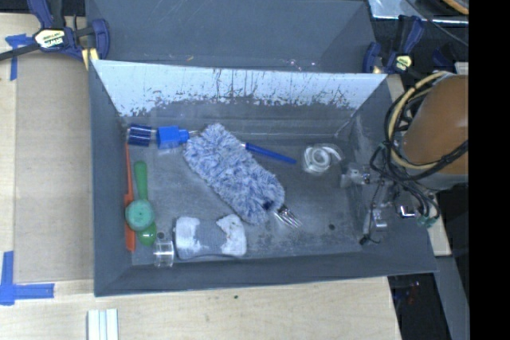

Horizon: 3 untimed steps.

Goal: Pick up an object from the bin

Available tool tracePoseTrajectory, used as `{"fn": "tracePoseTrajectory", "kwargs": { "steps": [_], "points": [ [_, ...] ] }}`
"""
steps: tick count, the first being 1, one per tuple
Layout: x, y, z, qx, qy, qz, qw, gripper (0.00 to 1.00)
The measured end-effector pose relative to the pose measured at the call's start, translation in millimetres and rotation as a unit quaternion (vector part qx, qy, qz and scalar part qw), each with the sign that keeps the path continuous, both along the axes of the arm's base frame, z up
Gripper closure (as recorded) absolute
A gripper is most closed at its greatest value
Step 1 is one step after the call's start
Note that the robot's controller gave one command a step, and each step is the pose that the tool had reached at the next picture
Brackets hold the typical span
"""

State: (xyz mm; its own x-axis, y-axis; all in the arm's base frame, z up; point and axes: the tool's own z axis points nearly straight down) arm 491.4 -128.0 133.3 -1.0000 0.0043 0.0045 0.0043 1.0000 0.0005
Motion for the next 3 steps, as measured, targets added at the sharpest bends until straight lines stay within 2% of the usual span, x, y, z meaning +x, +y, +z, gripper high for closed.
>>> {"fn": "tracePoseTrajectory", "kwargs": {
  "steps": [1, 2, 3],
  "points": [
    [2.2, 0.5, 3.5, -0.001, -0.0037, 0.002, 1.0000, 0.00],
    [3.6, 90.8, -63.8, 0.001, -0.0021, -0.114, 0.9934, 0.00],
    [8.0, 76.6, -14.8, -0.001, -0.0049, -0.005, 1.0000, 0.00]
  ]
}}
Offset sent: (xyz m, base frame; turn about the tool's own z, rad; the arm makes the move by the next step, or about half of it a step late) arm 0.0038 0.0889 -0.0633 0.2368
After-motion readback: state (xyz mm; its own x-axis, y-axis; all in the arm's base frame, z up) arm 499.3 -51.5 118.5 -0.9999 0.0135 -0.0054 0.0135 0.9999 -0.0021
